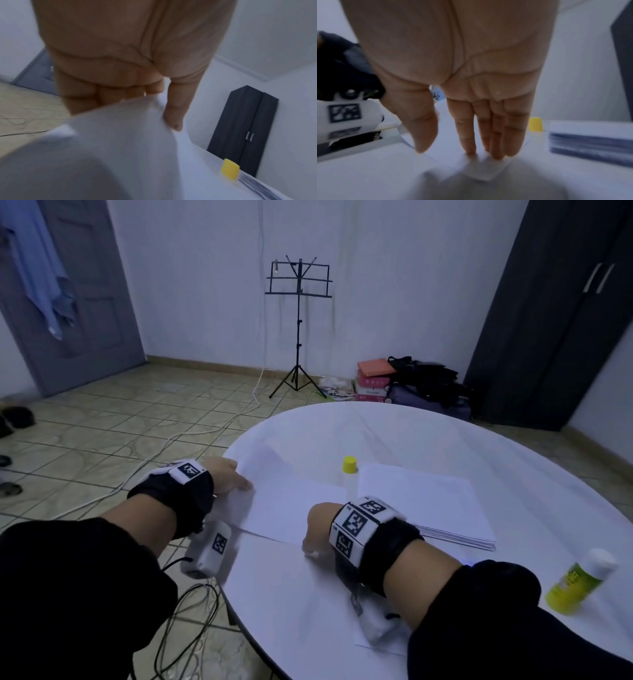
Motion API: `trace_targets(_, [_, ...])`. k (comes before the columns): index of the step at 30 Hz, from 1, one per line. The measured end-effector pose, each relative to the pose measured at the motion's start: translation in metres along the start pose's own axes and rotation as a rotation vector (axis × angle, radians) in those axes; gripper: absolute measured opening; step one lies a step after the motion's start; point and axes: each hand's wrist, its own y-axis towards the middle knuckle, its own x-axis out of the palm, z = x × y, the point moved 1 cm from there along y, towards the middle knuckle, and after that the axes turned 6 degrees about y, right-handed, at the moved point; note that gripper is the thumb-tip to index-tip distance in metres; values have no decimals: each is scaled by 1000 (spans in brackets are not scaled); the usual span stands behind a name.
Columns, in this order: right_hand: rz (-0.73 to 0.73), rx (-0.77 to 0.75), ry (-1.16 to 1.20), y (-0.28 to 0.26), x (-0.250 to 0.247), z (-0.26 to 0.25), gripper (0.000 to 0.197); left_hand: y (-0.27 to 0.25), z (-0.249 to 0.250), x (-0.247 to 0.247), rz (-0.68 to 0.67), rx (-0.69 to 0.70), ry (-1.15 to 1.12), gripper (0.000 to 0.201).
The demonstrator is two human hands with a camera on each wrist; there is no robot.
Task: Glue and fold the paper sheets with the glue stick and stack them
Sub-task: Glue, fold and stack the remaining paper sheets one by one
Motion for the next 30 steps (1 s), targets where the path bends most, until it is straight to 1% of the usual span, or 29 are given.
trace_targets(1, [28, 16, 66, 0, -1, 3, 9, -3, -1, -2, 28, 37, -51, 31])
trace_targets(2, [87, 41, 148, 3, 1, 8, 5, -6, -1, -5, 54, 74, -107, 28])
trace_targets(3, [154, 60, 237, 4, 0, 13, 11, -8, -2, -8, 71, 114, -171, 24])
trace_targets(5, [316, 160, 484, 2, -3, 24, 36, -18, 1, -13, 61, 167, -330, 8])
trace_targets(6, [392, 220, 636, -4, -7, 29, 47, -24, 3, -15, 48, 180, -414, 4])
trace_targets(7, [446, 252, 794, -10, -9, 36, 57, -32, 6, -17, 24, 195, -503, 5])
trace_targets(9, [473, 271, 1058, -25, -12, 52, 79, -48, 16, -21, -33, 236, -662, 10])
trace_targets(10, [464, 282, 1131, -36, -13, 61, 87, -57, 22, -21, -73, 257, -728, 15])
trace_targets(11, [435, 291, 1176, -46, -12, 70, 89, -65, 29, -19, -115, 279, -788, 18])
trace_targets(12, [403, 292, 1205, -57, -8, 80, 83, -74, 37, -16, -150, 297, -819, 19])
trace_targets(13, [385, 282, 1240, -67, -3, 90, 68, -83, 44, -10, -182, 306, -829, 20])
trace_targets(14, [386, 259, 1292, -79, 2, 100, 49, -92, 50, -4, -221, 320, -798, 24])
trace_targets(15, [395, 245, 1358, -91, 8, 110, 39, -99, 55, 5, -271, 335, -747, 28])
trace_targets(17, [430, 251, 1387, -117, 22, 129, 34, -115, 62, 25, -357, 378, -570, 47])
trace_targets(18, [436, 266, 1360, -130, 28, 140, 31, -123, 66, 35, -362, 406, -440, 61])
trace_targets(20, [447, 331, 1320, -151, 42, 160, 28, -140, 76, 53, -297, 459, -148, 98])
trace_targets(21, [441, 373, 1291, -160, 48, 168, 25, -148, 81, 62, -240, 476, -29, 112])
trace_targets(22, [423, 411, 1250, -168, 54, 177, 21, -155, 88, 71, -188, 498, 51, 118])
trace_targets(23, [408, 442, 1214, -174, 58, 183, 16, -158, 93, 80, -149, 519, 94, 118])
trace_targets(24, [385, 471, 1179, -179, 60, 187, 13, -162, 98, 87, -127, 536, 119, 114])
trace_targets(25, [366, 497, 1144, -183, 62, 191, 15, -162, 100, 93, -125, 541, 157, 104])
trace_targets(26, [347, 525, 1105, -185, 63, 193, 19, -162, 102, 98, -144, 540, 202, 85])
trace_targets(28, [309, 562, 1037, -187, 66, 196, 25, -162, 104, 104, -214, 526, 272, 40])
trace_targets(29, [292, 568, 1007, -187, 67, 197, 28, -162, 105, 106, -250, 520, 291, 26])
trace_targets(30, [279, 576, 983, -186, 69, 196, 29, -162, 105, 108, -276, 518, 301, 23])
